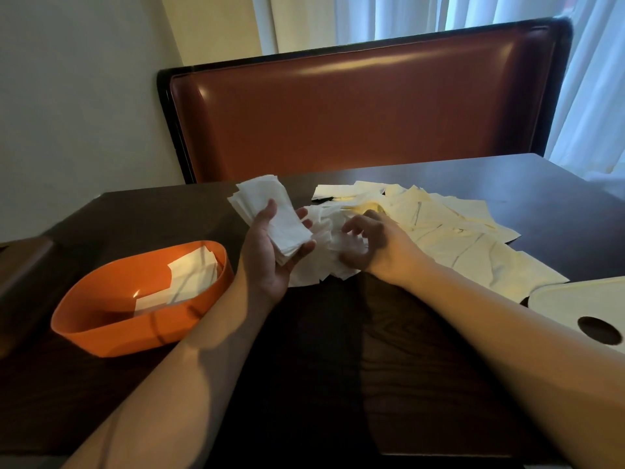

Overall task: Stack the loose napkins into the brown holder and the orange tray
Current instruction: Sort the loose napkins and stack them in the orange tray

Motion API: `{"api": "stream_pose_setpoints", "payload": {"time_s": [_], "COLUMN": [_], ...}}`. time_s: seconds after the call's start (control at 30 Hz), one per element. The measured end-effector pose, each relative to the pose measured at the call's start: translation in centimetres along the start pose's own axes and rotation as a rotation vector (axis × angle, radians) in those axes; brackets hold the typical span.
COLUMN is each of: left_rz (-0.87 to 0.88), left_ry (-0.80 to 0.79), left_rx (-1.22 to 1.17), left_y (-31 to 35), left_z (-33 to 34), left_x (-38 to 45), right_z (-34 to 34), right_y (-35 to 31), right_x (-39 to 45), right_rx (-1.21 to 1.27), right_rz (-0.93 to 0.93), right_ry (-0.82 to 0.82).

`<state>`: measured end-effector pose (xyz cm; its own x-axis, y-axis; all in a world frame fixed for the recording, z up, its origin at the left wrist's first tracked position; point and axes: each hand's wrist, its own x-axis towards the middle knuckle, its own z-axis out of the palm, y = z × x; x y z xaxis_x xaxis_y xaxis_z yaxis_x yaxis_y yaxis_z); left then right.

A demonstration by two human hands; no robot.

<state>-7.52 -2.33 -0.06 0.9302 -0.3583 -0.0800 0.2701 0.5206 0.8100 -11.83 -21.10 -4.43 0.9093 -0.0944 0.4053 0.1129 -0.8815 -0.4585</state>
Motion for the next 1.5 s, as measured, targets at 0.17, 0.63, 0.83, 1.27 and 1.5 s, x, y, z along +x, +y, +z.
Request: {"api": "stream_pose_setpoints", "payload": {"time_s": [0.17,0.63,0.83,1.27,1.5], "left_rz": [-0.033,-0.028,0.002,-0.121,-0.281], "left_ry": [-0.007,0.011,0.003,-0.228,-0.442], "left_rx": [0.033,0.066,0.116,0.261,0.426], "left_y": [-0.2,0.1,0.1,-0.5,-1.0], "left_z": [-0.1,0.0,0.1,0.4,0.4], "left_x": [0.2,0.1,0.0,-0.8,-0.9], "right_z": [0.2,-1.7,-3.9,-4.5,-3.6], "right_y": [0.3,-0.1,-1.0,-3.0,-3.5], "right_x": [0.3,0.1,-0.2,-0.9,-0.4], "right_rx": [-0.033,0.231,0.765,1.423,1.026], "right_rz": [-0.078,-0.108,0.129,0.282,0.314], "right_ry": [0.102,0.147,0.26,-0.069,0.476]}}
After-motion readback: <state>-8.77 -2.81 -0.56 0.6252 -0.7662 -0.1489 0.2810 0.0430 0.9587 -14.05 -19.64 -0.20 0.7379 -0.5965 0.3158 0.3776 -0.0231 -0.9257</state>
